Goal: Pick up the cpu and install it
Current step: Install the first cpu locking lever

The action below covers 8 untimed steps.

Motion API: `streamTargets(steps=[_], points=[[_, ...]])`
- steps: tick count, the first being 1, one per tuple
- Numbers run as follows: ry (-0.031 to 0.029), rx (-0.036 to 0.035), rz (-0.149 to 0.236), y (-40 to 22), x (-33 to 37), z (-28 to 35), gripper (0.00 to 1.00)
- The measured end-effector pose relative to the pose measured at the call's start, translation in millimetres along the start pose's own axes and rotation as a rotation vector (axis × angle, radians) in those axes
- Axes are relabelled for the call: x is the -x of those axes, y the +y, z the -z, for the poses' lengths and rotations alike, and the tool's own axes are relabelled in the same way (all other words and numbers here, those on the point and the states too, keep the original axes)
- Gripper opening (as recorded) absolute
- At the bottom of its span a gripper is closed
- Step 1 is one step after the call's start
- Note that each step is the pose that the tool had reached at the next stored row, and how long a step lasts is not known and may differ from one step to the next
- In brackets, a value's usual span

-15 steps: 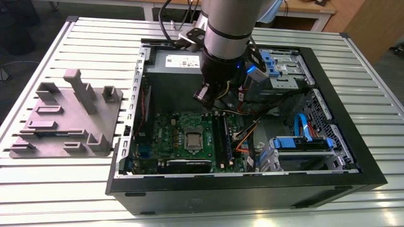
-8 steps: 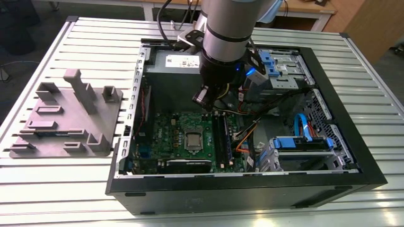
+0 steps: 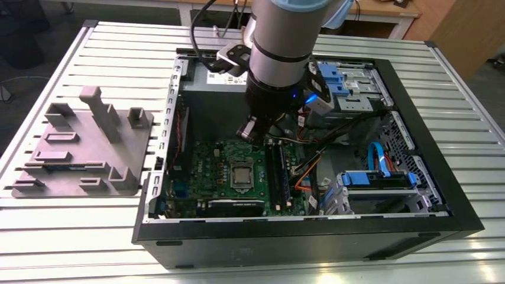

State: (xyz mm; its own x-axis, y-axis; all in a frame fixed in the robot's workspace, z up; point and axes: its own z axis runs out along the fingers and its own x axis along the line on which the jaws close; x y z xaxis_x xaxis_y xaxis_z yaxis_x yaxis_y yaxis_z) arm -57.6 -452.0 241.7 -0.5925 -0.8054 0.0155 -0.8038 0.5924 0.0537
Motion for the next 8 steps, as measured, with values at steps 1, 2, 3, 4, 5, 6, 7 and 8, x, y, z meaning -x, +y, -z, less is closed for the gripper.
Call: streamTargets(steps=[1,2,3,4,5,6,7,8], points=[[0.0006,-0.0003,0.0,-1.3,-2.3,-0.1,0.1],[0.0008,-0.0005,0.0,-2.5,-4.0,-0.3,0.1],[0.0009,-0.0006,-0.001,-3.6,-5.6,-0.6,0.1],[0.0009,-0.0006,-0.002,-4.7,-7.0,-0.9,0.1],[0.0008,-0.0007,-0.004,-5.7,-8.4,-1.3,0.1],[0.0009,-0.0008,-0.005,-6.1,-9.0,-1.4,0.1],[0.001,-0.0008,-0.005,-6.1,-9.0,-1.4,0.1],[0.0011,-0.0009,-0.005,-6.1,-9.0,-1.4,0.1]])
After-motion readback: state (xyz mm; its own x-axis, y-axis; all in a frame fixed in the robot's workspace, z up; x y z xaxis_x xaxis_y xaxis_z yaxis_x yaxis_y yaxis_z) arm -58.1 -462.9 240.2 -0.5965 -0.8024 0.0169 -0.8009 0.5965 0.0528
